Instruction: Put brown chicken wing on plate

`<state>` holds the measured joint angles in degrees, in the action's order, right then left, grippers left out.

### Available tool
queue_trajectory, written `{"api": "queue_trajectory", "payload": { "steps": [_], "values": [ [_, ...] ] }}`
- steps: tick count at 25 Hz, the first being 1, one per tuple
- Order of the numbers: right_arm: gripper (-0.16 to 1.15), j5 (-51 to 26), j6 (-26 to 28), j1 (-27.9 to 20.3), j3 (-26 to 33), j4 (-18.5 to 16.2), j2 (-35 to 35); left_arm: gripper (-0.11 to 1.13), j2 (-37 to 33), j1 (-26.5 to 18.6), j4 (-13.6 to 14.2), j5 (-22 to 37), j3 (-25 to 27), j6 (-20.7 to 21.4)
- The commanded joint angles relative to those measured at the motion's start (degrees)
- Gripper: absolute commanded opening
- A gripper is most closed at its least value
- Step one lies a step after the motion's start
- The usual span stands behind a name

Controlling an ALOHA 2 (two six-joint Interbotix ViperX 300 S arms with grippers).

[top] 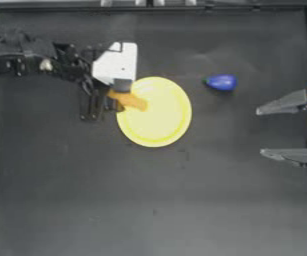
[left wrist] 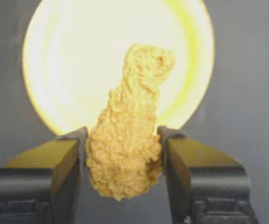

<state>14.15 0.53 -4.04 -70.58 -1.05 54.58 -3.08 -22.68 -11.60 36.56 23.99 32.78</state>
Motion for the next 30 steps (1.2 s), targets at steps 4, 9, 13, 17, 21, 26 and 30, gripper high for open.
{"api": "queue_trajectory", "payload": {
  "steps": [4,9,13,17,21,26,30],
  "values": [
    [0.99,0.5,0.1,0.0,0.8,0.3,-0.4,0.2,3.9,1.5,-0.2,-2.9,-3.7,0.7],
    [0.99,0.5,0.1,0.0,0.7,0.3,-0.4,0.2,7.5,1.7,-0.2,-6.3,-4.6,1.1],
    [0.99,0.5,0.0,0.0,0.6,0.3,-0.4,0.2,9.9,1.8,-0.2,-8.6,-4.8,1.2],
    [0.99,0.5,0.1,0.0,0.4,0.3,-0.4,0.2,12.3,1.8,-0.2,-10.5,-5.2,1.3],
    [0.99,0.5,0.2,0.0,0.2,0.3,-0.4,0.2,14.9,1.8,-0.2,-12.0,-6.2,1.5],
    [0.99,0.5,0.2,0.0,0.1,0.3,-0.4,0.2,18.6,1.8,-0.2,-12.1,-8.3,1.5],
    [0.99,0.5,0.2,0.0,-0.2,0.3,-0.1,0.2,20.3,1.7,-0.1,-12.0,-9.3,1.5]
  ]
}}
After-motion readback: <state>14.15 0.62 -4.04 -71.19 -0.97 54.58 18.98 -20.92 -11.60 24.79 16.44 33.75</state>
